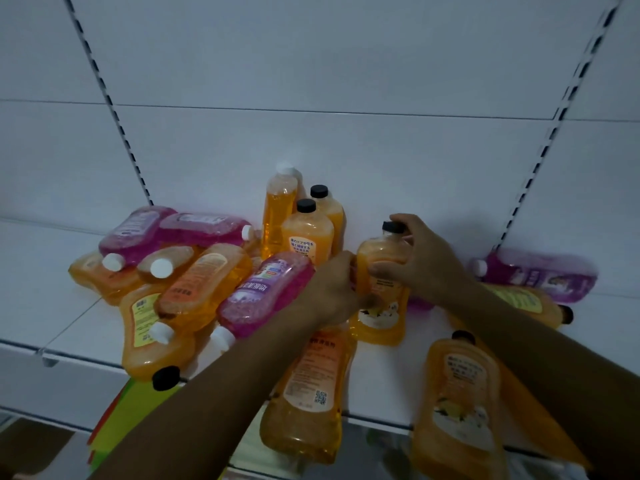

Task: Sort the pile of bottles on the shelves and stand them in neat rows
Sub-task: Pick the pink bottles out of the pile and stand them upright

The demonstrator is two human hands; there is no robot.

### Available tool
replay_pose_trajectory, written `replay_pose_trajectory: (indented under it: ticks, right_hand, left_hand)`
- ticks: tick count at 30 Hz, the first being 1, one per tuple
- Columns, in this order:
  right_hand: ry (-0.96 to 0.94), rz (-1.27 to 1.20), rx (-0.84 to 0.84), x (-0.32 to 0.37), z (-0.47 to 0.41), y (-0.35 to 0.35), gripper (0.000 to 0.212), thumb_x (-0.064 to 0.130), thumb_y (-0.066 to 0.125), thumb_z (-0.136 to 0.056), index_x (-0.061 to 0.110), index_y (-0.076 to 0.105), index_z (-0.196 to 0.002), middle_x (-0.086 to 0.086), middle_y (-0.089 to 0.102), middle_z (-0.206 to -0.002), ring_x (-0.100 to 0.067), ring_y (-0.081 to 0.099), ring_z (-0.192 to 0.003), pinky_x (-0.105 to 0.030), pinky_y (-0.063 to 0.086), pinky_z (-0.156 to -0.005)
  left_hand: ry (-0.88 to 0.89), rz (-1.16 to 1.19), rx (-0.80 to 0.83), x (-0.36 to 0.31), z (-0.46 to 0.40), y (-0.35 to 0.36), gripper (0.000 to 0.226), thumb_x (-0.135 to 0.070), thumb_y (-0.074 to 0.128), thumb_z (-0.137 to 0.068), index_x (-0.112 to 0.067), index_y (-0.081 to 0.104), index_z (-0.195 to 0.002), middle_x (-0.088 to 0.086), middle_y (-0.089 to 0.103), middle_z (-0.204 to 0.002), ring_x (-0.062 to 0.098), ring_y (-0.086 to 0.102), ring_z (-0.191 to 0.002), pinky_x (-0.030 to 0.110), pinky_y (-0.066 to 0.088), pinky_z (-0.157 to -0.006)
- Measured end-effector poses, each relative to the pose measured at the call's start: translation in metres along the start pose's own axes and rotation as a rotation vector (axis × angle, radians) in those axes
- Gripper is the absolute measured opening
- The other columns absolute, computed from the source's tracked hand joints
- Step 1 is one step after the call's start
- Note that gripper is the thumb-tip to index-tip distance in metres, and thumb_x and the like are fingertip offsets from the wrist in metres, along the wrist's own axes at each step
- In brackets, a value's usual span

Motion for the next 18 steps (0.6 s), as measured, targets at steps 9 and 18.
replay_pose_trajectory:
  ticks: [9,18]
  right_hand:
    - [-0.090,0.042,0.038,0.018,0.019,0.011,0.081,0.023,0.087,-0.065,0.023,0.039,-0.131,0.007,0.049,-0.122,-0.013,0.051,-0.108,-0.016,0.042,-0.076]
    - [-0.127,0.137,0.006,0.028,0.032,0.012,0.084,0.022,0.087,-0.066,0.018,0.039,-0.135,-0.002,0.053,-0.128,-0.012,0.049,-0.109,-0.027,0.044,-0.082]
  left_hand:
    - [0.063,-0.174,-0.025,0.005,0.021,-0.007,0.060,-0.027,0.080,-0.075,-0.018,0.045,-0.124,0.003,0.061,-0.114,0.019,0.060,-0.102,0.036,0.054,-0.086]
    - [0.215,-0.252,-0.163,-0.007,0.053,-0.033,0.061,-0.026,0.073,-0.082,-0.014,0.045,-0.135,0.005,0.061,-0.124,0.019,0.058,-0.111,0.020,0.048,-0.078]
Point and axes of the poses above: each hand's wrist, its own z-axis away from the middle knuckle, its own y-axis out of the palm, x = y × z, the point moved 2 cm from there along -z, towards the middle knuckle
